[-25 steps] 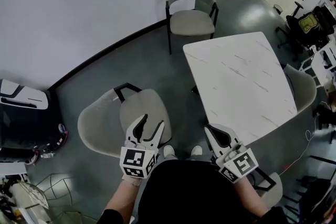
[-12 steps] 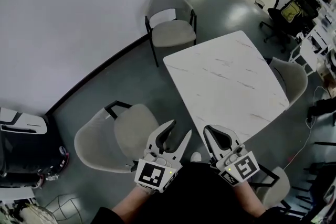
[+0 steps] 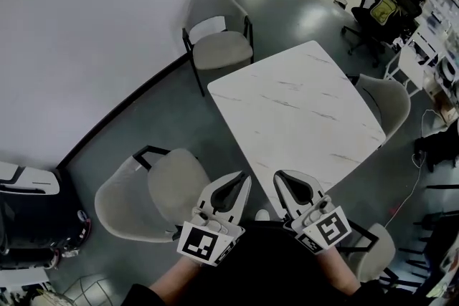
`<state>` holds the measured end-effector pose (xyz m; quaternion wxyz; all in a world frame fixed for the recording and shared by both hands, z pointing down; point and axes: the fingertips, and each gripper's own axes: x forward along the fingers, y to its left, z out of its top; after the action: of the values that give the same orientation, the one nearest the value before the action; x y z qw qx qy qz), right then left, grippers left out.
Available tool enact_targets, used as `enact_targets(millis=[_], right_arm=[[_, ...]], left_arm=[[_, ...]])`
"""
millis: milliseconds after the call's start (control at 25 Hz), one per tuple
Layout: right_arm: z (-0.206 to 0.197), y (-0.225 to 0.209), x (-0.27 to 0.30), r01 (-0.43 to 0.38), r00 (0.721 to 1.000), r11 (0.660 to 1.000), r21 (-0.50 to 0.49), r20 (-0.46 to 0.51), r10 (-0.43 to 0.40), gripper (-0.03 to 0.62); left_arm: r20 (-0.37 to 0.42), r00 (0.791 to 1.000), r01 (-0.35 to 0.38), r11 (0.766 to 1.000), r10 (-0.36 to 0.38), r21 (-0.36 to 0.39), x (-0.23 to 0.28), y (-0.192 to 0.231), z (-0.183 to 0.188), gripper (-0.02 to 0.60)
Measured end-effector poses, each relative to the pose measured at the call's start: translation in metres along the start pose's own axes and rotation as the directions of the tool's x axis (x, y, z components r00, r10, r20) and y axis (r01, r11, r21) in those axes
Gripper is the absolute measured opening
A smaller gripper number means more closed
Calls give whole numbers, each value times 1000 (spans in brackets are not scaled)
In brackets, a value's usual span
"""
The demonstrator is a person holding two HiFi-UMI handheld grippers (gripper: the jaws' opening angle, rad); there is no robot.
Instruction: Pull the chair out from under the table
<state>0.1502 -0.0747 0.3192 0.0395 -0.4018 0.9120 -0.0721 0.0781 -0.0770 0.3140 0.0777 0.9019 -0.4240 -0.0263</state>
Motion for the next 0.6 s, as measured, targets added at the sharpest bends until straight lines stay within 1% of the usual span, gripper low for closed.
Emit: enact_targets(millis=[120, 360, 440, 600], right_arm=[[-1, -1, -4, -2, 1000, 1000, -10, -7, 2, 12], [0, -1, -5, -2, 1000, 999, -53, -5, 1, 12], [2, -1, -6, 4, 1000, 998, -70, 5, -4, 12], [10, 4, -9, -20, 999, 996, -89, 45, 24, 11]], left_arm=[[-5, 1000, -13, 1000, 13, -11, 2, 0, -2, 6], [-26, 999, -44, 999, 43, -23, 3, 5, -9, 5], [-29, 999, -46, 998, 45, -30, 3, 6, -9, 6], [-31, 998, -50, 998, 49, -36, 3, 5, -9, 6]])
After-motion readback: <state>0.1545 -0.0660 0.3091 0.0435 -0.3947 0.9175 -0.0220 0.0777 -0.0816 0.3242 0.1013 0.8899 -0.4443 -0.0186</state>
